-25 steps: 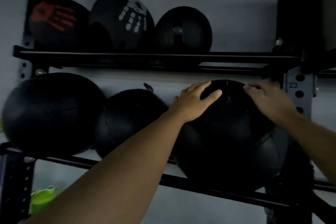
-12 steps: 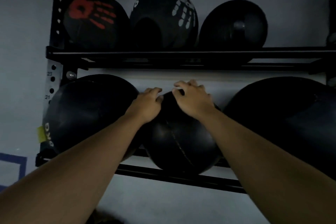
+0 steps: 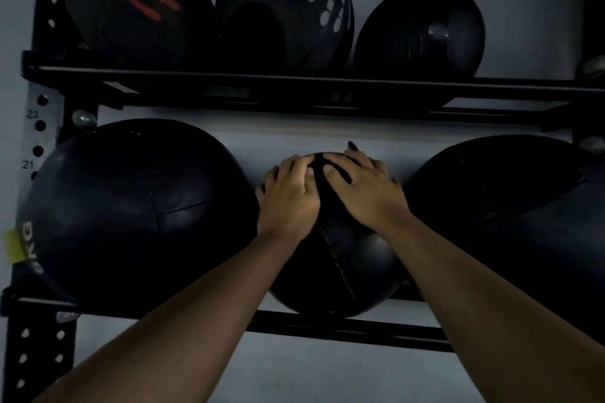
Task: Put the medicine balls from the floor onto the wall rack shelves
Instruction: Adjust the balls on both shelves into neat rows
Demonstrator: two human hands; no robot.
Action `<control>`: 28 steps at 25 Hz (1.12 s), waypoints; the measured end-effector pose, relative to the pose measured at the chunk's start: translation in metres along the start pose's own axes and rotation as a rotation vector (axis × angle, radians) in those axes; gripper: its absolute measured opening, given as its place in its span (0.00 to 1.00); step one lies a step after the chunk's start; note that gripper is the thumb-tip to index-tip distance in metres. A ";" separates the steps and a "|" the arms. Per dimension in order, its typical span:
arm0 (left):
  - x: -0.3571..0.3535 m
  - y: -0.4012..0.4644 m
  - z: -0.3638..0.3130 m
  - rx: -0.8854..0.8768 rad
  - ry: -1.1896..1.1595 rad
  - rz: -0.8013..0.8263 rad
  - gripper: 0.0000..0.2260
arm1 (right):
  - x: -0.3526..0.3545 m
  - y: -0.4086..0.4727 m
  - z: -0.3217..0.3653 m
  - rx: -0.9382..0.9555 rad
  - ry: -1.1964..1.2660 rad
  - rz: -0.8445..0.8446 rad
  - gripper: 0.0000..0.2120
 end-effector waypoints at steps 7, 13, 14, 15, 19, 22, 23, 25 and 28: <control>0.014 0.000 0.010 0.027 -0.004 0.102 0.21 | -0.007 -0.002 0.004 0.058 -0.004 -0.031 0.28; 0.046 0.003 0.011 -0.041 0.178 0.264 0.22 | -0.004 0.003 0.012 0.033 -0.022 0.030 0.26; 0.055 0.005 0.013 -0.069 0.207 0.275 0.22 | -0.001 0.006 0.019 0.030 -0.023 0.031 0.25; 0.067 0.007 0.015 -0.099 0.231 0.274 0.21 | 0.001 0.008 0.031 0.044 -0.033 0.025 0.24; 0.125 0.024 0.030 -0.197 0.342 0.203 0.18 | -0.005 0.021 0.102 0.165 0.020 -0.035 0.22; 0.192 0.046 0.060 -0.224 0.443 0.095 0.16 | -0.019 0.037 0.177 0.180 0.167 -0.061 0.21; 0.215 0.054 0.075 -0.200 0.425 0.052 0.15 | -0.024 0.042 0.200 0.177 0.207 -0.063 0.20; 0.259 0.066 0.110 -0.098 0.306 -0.025 0.14 | -0.037 0.052 0.241 0.157 0.240 -0.052 0.21; 0.295 0.067 0.164 0.086 0.048 -0.067 0.17 | -0.063 0.056 0.275 0.096 0.239 0.024 0.27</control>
Point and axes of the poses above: each hand's wrist, its own y-axis towards the middle knuckle, its own x-axis out of the back of the hand, z = x × y, the point moved 5 cm from there along y, towards the middle knuckle, and after that the axes turned 3 degrees about -y, right-handed, at the moved point
